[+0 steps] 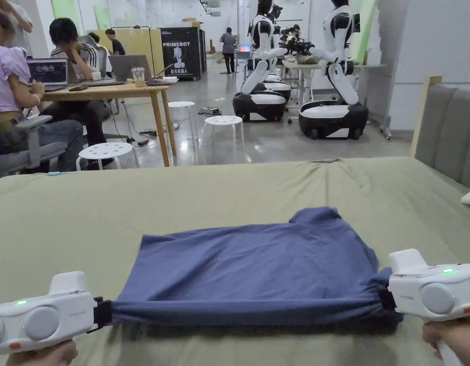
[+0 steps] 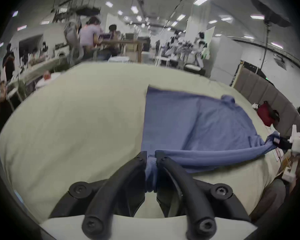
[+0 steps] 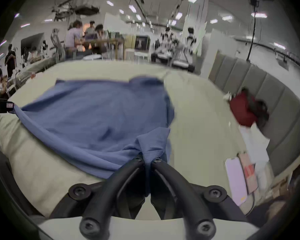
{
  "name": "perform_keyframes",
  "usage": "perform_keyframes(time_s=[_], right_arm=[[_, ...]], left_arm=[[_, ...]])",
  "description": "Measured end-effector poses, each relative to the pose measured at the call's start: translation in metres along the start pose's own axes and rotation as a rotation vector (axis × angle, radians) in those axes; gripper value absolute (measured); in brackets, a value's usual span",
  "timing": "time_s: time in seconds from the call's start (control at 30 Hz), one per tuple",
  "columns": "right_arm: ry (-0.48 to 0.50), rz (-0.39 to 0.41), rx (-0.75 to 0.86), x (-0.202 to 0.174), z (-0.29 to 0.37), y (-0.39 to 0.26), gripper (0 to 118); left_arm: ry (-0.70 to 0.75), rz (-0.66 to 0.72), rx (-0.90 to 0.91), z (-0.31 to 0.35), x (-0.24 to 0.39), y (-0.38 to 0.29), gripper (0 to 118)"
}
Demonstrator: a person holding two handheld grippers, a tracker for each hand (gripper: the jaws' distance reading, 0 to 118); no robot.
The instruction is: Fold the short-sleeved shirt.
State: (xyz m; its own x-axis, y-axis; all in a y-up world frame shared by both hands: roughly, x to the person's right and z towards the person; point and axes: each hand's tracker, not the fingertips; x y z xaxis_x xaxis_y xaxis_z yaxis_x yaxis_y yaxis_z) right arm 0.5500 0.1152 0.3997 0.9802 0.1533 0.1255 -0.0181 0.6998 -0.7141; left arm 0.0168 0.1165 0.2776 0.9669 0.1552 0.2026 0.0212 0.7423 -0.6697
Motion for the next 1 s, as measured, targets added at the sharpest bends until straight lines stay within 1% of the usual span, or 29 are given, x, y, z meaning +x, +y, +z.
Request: perform_keyframes(time_s=[0.07, 0.17, 0.27, 0.3, 0.33, 0.37, 0.4, 0.43, 0.47, 0.5, 0.53, 0.57, 0.6, 0.63, 0.67, 0.7, 0.73, 0.77, 0.83, 0.87, 0.9, 0.93, 1.0], right_arm=[[-0.006, -0.035, -0.066, -0.003, -0.016, -0.014, 3], [-0.002, -0.037, -0.139, -0.014, -0.041, -0.026, 3], [-0.017, -0.029, -0.105, -0.013, -0.049, -0.035, 3], [-0.019, -0.043, -0.110, -0.013, -0.048, -0.031, 3], [-0.020, -0.060, -0.112, -0.010, -0.045, -0.031, 5], [-0.019, -0.063, -0.112, -0.008, -0.044, -0.030, 12], [-0.009, -0.072, -0.106, -0.006, -0.043, -0.029, 20], [0.000, -0.085, -0.089, -0.005, -0.041, -0.030, 33], [0.007, -0.101, -0.077, -0.002, -0.036, -0.031, 62], [0.011, -0.128, -0.065, -0.001, -0.030, -0.031, 89], [0.008, -0.138, -0.060, 0.000, -0.025, -0.031, 115], [0.012, -0.136, -0.056, 0.001, -0.021, -0.032, 116], [0.023, -0.152, -0.008, 0.000, -0.006, -0.035, 111], [0.031, -0.135, 0.006, 0.001, -0.002, -0.032, 111], [0.024, -0.133, 0.005, 0.001, 0.003, -0.033, 112], [0.020, -0.128, 0.001, 0.003, 0.009, -0.033, 109], [0.013, -0.125, -0.010, 0.004, 0.015, -0.032, 99], [0.004, -0.129, -0.017, 0.006, 0.019, -0.031, 88], [-0.009, -0.140, -0.002, 0.009, 0.025, -0.031, 73], [-0.015, -0.142, 0.009, 0.011, 0.029, -0.031, 29], [-0.019, -0.142, 0.014, 0.012, 0.030, -0.031, 2], [-0.028, -0.141, 0.018, 0.012, 0.031, -0.029, 0], [-0.031, -0.132, 0.019, 0.012, 0.032, -0.028, 0]], left_arm=[[0.005, 0.002, -0.023, -0.013, -0.002, -0.015, 8], [0.035, -0.019, -0.058, -0.027, 0.000, -0.029, 8], [0.043, -0.005, -0.044, -0.028, 0.002, -0.037, 8], [0.046, -0.002, -0.039, -0.028, 0.003, -0.037, 8], [0.048, 0.000, -0.036, -0.027, 0.003, -0.035, 8], [0.050, 0.004, -0.034, -0.027, 0.003, -0.035, 13], [0.052, 0.011, -0.029, -0.025, 0.004, -0.035, 22], [0.056, 0.016, -0.024, -0.024, 0.003, -0.035, 39], [0.077, 0.020, -0.019, -0.021, 0.003, -0.034, 74], [0.115, 0.030, -0.018, -0.019, 0.002, -0.033, 101], [0.142, 0.042, -0.032, -0.012, 0.001, -0.034, 118], [0.134, 0.053, -0.030, -0.007, -0.001, -0.036, 118], [0.104, 0.085, 0.001, 0.001, -0.006, -0.037, 114], [0.099, 0.097, 0.013, 0.006, -0.009, -0.036, 112], [0.088, 0.105, 0.001, 0.010, -0.013, -0.035, 107], [0.097, 0.115, -0.009, 0.015, -0.016, -0.033, 94], [0.116, 0.124, -0.009, 0.021, -0.019, -0.031, 70], [0.126, 0.128, 0.007, 0.027, -0.021, -0.030, 59], [0.125, 0.119, 0.024, 0.032, -0.025, -0.026, 35], [0.133, 0.114, 0.030, 0.034, -0.025, -0.024, 0], [0.144, 0.106, 0.047, 0.037, -0.023, -0.023, 0], [0.131, 0.087, 0.059, 0.037, -0.022, -0.021, 0], [0.098, 0.063, 0.071, 0.038, -0.015, -0.017, 0]])
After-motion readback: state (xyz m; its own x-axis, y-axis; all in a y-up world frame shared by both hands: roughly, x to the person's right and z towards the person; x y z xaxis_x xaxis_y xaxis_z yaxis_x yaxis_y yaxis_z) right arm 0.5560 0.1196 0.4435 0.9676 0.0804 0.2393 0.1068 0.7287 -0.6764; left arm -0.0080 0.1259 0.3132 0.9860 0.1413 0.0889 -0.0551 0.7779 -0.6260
